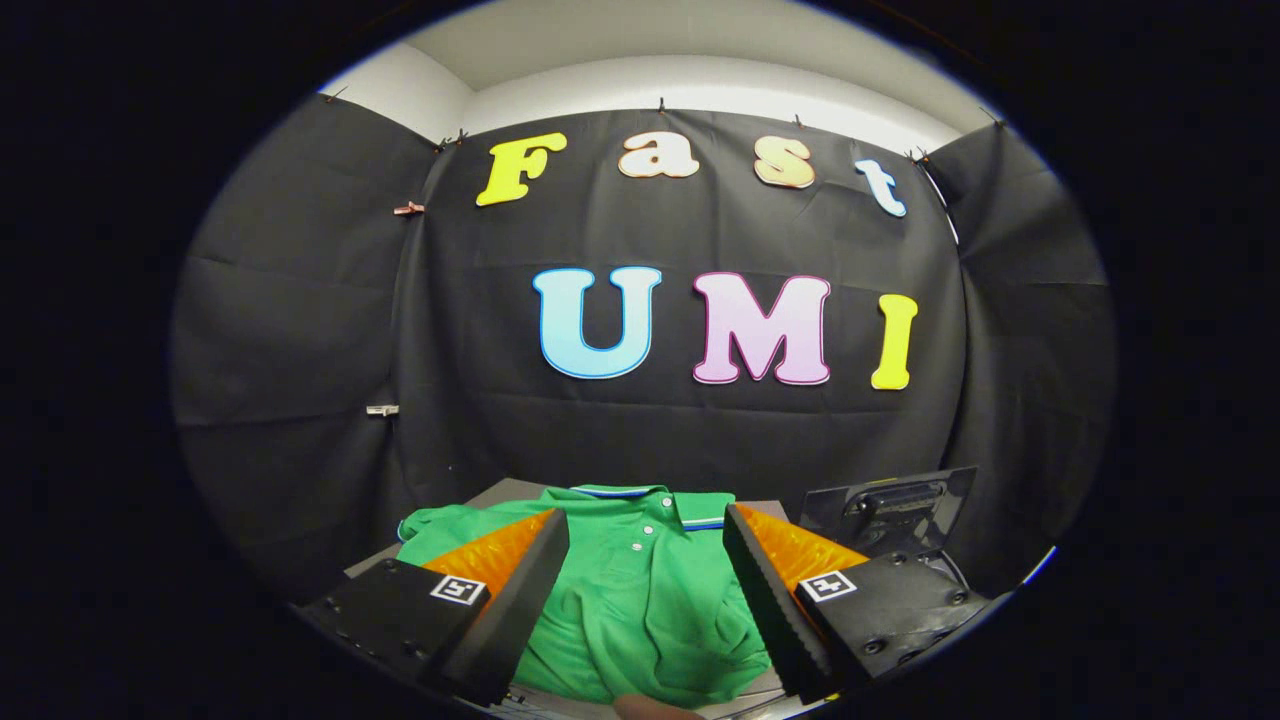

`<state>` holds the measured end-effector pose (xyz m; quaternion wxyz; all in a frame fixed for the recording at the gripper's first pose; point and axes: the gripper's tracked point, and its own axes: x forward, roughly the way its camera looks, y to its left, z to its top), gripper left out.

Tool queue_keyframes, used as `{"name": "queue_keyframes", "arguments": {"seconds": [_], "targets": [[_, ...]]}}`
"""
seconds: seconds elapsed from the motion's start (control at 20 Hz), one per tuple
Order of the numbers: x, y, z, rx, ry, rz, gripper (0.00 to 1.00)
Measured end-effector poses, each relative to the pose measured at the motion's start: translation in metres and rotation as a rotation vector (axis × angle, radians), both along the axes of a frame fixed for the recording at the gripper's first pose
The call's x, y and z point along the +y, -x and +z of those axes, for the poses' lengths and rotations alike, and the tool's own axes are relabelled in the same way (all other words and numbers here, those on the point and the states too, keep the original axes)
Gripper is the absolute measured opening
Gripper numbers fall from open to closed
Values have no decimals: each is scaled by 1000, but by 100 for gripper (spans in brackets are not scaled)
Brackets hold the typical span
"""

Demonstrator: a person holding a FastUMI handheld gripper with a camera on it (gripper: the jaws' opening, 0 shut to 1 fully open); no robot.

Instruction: Put the clothes into the washing machine and then close the washing machine lid.

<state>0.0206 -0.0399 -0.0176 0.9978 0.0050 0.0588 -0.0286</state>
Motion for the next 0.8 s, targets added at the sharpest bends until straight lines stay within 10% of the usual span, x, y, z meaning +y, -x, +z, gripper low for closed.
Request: {"name": "queue_keyframes", "arguments": {"seconds": [0.25,0.6,0.8], "targets": [[23,-28,-32,207,-66,62,98],[-1,-59,-126,614,-58,-68,97],[-1,-70,-136,633,-26,-37,94]]}}
